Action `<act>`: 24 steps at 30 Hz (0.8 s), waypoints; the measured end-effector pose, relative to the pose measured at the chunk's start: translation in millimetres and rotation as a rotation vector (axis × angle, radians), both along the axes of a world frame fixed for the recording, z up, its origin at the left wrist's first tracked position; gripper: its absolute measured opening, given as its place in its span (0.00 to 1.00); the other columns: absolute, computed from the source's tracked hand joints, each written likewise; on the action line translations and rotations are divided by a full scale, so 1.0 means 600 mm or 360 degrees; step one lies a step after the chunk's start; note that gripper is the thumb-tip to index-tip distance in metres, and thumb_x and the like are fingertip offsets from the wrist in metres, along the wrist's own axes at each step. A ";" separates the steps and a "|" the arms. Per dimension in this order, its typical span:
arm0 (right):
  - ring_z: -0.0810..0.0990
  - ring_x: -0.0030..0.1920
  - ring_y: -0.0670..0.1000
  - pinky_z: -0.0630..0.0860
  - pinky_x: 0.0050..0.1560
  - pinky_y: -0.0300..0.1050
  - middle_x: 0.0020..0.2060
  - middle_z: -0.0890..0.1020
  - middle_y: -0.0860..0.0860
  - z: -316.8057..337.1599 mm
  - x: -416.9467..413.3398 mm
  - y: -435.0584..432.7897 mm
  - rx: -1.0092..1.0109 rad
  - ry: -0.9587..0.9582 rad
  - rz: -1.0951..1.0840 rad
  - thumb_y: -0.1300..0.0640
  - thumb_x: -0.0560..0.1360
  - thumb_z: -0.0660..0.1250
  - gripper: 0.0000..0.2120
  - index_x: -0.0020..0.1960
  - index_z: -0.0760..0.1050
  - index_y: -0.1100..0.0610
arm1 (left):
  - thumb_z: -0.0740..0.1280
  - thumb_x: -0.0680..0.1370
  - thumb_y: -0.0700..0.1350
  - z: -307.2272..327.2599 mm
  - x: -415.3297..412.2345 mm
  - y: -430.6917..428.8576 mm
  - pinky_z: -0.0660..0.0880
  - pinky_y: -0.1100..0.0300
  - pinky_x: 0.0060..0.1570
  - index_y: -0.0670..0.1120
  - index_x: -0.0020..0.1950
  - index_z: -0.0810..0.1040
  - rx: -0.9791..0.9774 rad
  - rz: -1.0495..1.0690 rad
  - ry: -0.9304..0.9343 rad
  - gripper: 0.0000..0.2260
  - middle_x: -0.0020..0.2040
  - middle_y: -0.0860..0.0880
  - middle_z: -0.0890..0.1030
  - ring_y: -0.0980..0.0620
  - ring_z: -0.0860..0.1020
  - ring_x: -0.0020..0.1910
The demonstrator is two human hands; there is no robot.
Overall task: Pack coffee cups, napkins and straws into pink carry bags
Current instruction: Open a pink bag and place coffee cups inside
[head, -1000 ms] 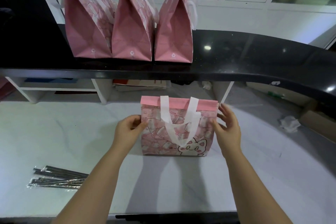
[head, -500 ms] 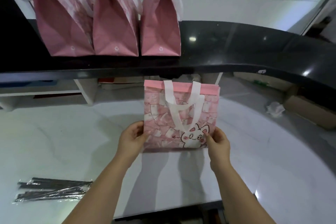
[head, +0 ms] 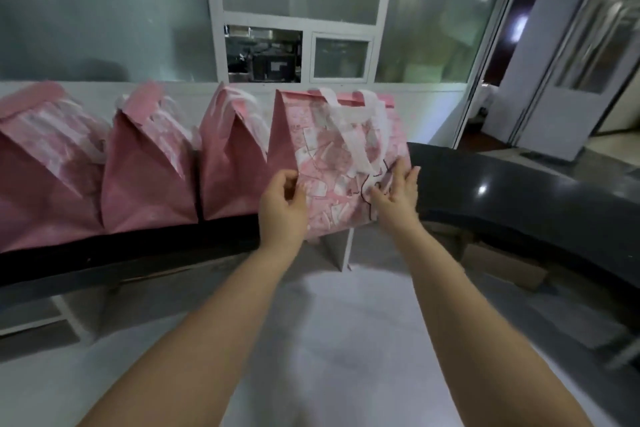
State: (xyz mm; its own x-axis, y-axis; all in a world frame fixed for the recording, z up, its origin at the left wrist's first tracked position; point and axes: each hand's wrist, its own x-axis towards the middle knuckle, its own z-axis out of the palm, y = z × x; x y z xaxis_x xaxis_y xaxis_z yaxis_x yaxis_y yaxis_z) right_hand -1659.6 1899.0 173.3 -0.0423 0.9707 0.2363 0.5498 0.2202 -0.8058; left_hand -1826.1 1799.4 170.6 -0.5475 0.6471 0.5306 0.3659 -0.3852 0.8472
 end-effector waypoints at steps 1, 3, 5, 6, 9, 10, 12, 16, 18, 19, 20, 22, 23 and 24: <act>0.48 0.78 0.56 0.51 0.76 0.60 0.79 0.42 0.50 0.002 -0.015 0.009 -0.0066 0.0052 0.0170 0.51 0.79 0.64 0.38 0.78 0.42 0.42 | 0.66 0.78 0.38 0.002 0.009 0.027 0.70 0.71 0.39 0.54 0.46 0.74 -0.0037 0.0053 0.0012 0.10 0.40 0.60 0.78 0.68 0.76 0.38; 0.64 0.71 0.50 0.67 0.68 0.47 0.78 0.55 0.52 -0.012 -0.037 0.022 -0.0207 0.0378 0.0573 0.55 0.79 0.64 0.35 0.78 0.48 0.42 | 0.65 0.79 0.40 -0.002 0.031 0.075 0.69 0.69 0.38 0.54 0.45 0.73 -0.0099 0.0122 -0.0002 0.09 0.38 0.61 0.77 0.67 0.75 0.38; 0.74 0.62 0.45 0.75 0.58 0.37 0.74 0.66 0.53 -0.032 -0.048 0.028 -0.0322 0.0570 0.0734 0.59 0.80 0.63 0.32 0.78 0.53 0.45 | 0.65 0.79 0.41 -0.017 0.055 0.108 0.69 0.69 0.37 0.55 0.44 0.73 -0.0136 0.0097 -0.0057 0.08 0.39 0.60 0.78 0.66 0.76 0.38; 0.75 0.62 0.45 0.76 0.58 0.38 0.73 0.67 0.52 -0.040 -0.049 0.034 -0.0358 0.0636 0.0737 0.59 0.80 0.63 0.31 0.78 0.54 0.47 | 0.65 0.79 0.42 -0.027 0.065 0.119 0.69 0.72 0.38 0.56 0.45 0.74 -0.0170 0.0048 -0.0085 0.08 0.40 0.60 0.79 0.67 0.77 0.39; 0.79 0.58 0.40 0.78 0.55 0.39 0.70 0.71 0.48 -0.053 -0.041 0.057 -0.0447 0.0911 0.0711 0.56 0.80 0.64 0.31 0.78 0.55 0.49 | 0.68 0.78 0.43 -0.051 0.075 0.136 0.73 0.74 0.43 0.58 0.53 0.78 -0.0245 -0.0183 -0.0016 0.09 0.50 0.60 0.81 0.64 0.79 0.49; 0.76 0.63 0.43 0.75 0.61 0.42 0.72 0.68 0.47 -0.059 -0.035 0.067 -0.0436 0.0958 0.0716 0.54 0.79 0.66 0.32 0.78 0.55 0.48 | 0.68 0.78 0.43 -0.054 0.069 0.139 0.73 0.74 0.45 0.58 0.54 0.78 -0.0194 -0.0147 0.0039 0.10 0.51 0.60 0.80 0.64 0.79 0.51; 0.64 0.71 0.45 0.66 0.68 0.45 0.75 0.62 0.44 -0.068 -0.025 0.083 -0.0309 0.0884 0.0721 0.48 0.74 0.72 0.37 0.77 0.57 0.43 | 0.67 0.78 0.42 -0.056 0.044 0.149 0.75 0.68 0.50 0.58 0.54 0.77 -0.0029 0.0212 0.0047 0.11 0.53 0.60 0.78 0.63 0.77 0.52; 0.61 0.71 0.48 0.65 0.69 0.51 0.69 0.62 0.45 -0.090 -0.041 0.101 0.0045 0.0535 0.0598 0.48 0.65 0.79 0.43 0.74 0.60 0.42 | 0.63 0.76 0.33 -0.046 -0.002 0.171 0.71 0.54 0.66 0.50 0.69 0.70 -0.0246 0.0358 -0.0142 0.23 0.65 0.50 0.74 0.52 0.73 0.64; 0.66 0.68 0.50 0.68 0.68 0.53 0.67 0.65 0.46 -0.096 -0.049 0.109 0.0098 0.0538 0.0600 0.53 0.67 0.77 0.38 0.71 0.63 0.42 | 0.63 0.76 0.33 -0.048 -0.008 0.185 0.65 0.52 0.72 0.47 0.75 0.63 -0.0353 0.0285 0.0006 0.29 0.71 0.48 0.68 0.51 0.67 0.71; 0.68 0.66 0.49 0.71 0.66 0.53 0.66 0.67 0.46 -0.096 -0.051 0.117 0.0091 0.0584 0.0634 0.56 0.69 0.75 0.34 0.69 0.65 0.41 | 0.65 0.76 0.35 -0.049 -0.009 0.192 0.63 0.50 0.73 0.46 0.77 0.60 -0.0374 0.0287 0.0045 0.30 0.73 0.47 0.66 0.50 0.64 0.73; 0.71 0.64 0.47 0.73 0.64 0.51 0.64 0.70 0.46 -0.096 -0.051 0.125 0.0081 0.0629 0.0667 0.59 0.70 0.73 0.31 0.67 0.66 0.40 | 0.66 0.77 0.37 -0.051 -0.011 0.198 0.62 0.49 0.73 0.46 0.78 0.58 -0.0380 0.0300 0.0048 0.31 0.75 0.46 0.64 0.49 0.62 0.74; 0.73 0.61 0.45 0.77 0.58 0.45 0.61 0.73 0.46 -0.096 -0.046 0.143 0.0079 0.0695 0.0698 0.64 0.72 0.70 0.28 0.64 0.68 0.39 | 0.69 0.77 0.43 -0.053 -0.012 0.206 0.61 0.47 0.73 0.46 0.79 0.56 -0.0378 0.0345 0.0009 0.34 0.77 0.46 0.61 0.48 0.60 0.75; 0.74 0.60 0.45 0.78 0.55 0.41 0.60 0.74 0.46 -0.095 -0.043 0.151 0.0072 0.0724 0.0684 0.65 0.73 0.68 0.27 0.63 0.69 0.40 | 0.70 0.77 0.45 -0.054 -0.014 0.209 0.61 0.47 0.73 0.46 0.78 0.56 -0.0383 0.0386 0.0023 0.34 0.77 0.45 0.60 0.48 0.59 0.76; 0.75 0.59 0.44 0.78 0.50 0.37 0.60 0.75 0.47 -0.094 -0.040 0.160 0.0054 0.0754 0.0654 0.66 0.73 0.67 0.26 0.62 0.69 0.42 | 0.70 0.76 0.47 -0.054 -0.016 0.213 0.60 0.48 0.73 0.46 0.78 0.57 -0.0397 0.0432 0.0066 0.34 0.77 0.46 0.60 0.48 0.59 0.76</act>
State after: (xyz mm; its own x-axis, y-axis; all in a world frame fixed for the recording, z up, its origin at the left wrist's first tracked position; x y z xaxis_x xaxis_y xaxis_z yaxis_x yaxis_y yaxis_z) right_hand -1683.9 1995.1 117.0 -0.2935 0.8890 0.3514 -0.0006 0.3674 -0.9300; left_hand -1835.7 1927.3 138.2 -0.6982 0.5937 0.4000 0.4623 -0.0528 0.8852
